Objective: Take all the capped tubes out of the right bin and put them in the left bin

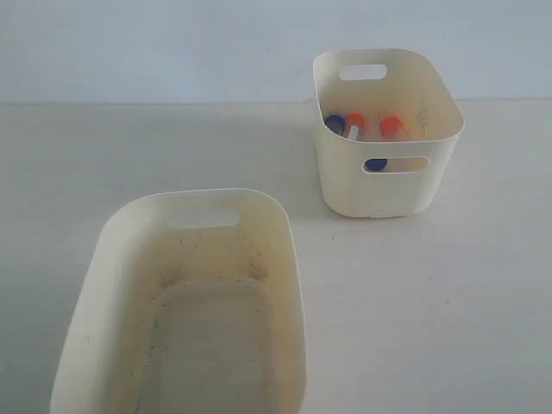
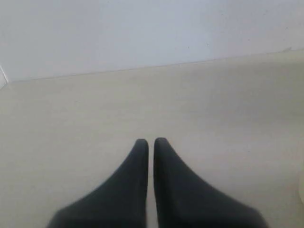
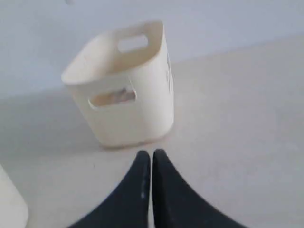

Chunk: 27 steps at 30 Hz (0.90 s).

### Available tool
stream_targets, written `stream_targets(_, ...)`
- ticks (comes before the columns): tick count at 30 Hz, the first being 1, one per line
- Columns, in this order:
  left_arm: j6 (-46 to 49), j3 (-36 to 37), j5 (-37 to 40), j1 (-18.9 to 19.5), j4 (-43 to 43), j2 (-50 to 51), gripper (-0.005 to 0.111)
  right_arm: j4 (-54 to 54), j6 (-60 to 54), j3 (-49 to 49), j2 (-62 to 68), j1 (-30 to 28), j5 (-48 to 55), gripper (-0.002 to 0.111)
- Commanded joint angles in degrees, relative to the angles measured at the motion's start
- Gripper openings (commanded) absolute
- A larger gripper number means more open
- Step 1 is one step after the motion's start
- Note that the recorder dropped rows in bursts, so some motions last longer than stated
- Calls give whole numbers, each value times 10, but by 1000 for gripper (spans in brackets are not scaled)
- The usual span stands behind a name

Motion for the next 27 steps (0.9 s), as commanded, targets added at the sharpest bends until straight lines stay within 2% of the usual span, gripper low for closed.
stream_targets(1,-7,-2,-9,1,-4,-1,4,0,-3,-1,-2,-3,-150,1)
stream_targets(3,-7,-2,-9,1,-4,-1,4,-7,-13,-1,-2,-3,-303,1)
stream_targets(5,-7,-2,-9,1,-4,-1,4,-7,-1,-13,-2,-3,-413,1)
stream_targets(7,-7,-2,-9,1,-4,-1,4,-7,-17,-57,-2,-3,-393,1)
stream_targets(11,-7,-2,-9,1,-4,-1,4,-6,-58,-193,56,-3,-112,1)
stream_targets(16,-7,-2,-9,1,-4,-1,4,0,-55,-343,246,-3,298,1)
stream_targets(18,-7,-2,-9,1,-4,-1,4,0,-57,-377,318,-3,421,1)
stream_targets(20,-7,-2,-9,1,-4,-1,4,-1,-60,-400,384,-3,485,1)
stream_targets(24,-7,-2,-9,1,-4,-1,4,17,-99,-420,484,-3,492,1)
stream_targets(27,-7,-2,-9,1,-4,-1,4,28,-105,-444,549,-3,456,1)
